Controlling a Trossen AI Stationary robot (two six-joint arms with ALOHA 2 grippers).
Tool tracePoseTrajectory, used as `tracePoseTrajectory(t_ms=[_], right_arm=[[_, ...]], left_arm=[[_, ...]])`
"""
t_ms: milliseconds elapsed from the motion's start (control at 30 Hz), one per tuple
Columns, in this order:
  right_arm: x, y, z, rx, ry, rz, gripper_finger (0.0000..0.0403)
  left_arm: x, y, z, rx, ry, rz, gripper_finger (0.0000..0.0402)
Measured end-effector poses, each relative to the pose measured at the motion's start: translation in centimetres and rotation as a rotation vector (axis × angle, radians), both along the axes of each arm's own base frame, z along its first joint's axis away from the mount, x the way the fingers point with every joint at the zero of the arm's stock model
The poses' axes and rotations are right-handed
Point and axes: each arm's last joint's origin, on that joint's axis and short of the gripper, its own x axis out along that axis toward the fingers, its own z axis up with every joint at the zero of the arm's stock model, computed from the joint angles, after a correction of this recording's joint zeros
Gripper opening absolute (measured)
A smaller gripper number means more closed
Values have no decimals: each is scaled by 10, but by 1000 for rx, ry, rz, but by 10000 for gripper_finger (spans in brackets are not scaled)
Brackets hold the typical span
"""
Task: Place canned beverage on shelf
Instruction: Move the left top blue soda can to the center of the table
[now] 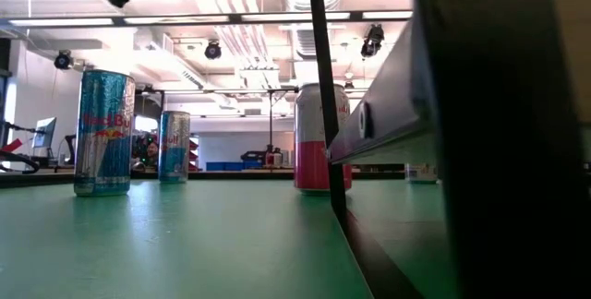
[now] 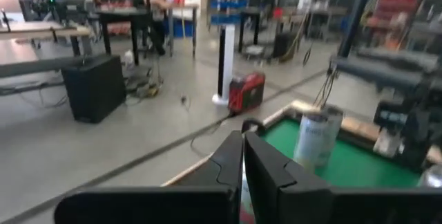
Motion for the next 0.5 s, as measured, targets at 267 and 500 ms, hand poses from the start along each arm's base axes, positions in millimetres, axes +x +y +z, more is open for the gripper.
tracePoseTrajectory(t_ms=[267, 500], right_arm=[[0, 0, 0, 0, 0, 0, 22], [0, 0, 0, 0, 0, 0, 22]], left_arm=[[39, 2, 2, -69, 124, 50, 0], [60, 9, -18, -201, 141, 181, 0]])
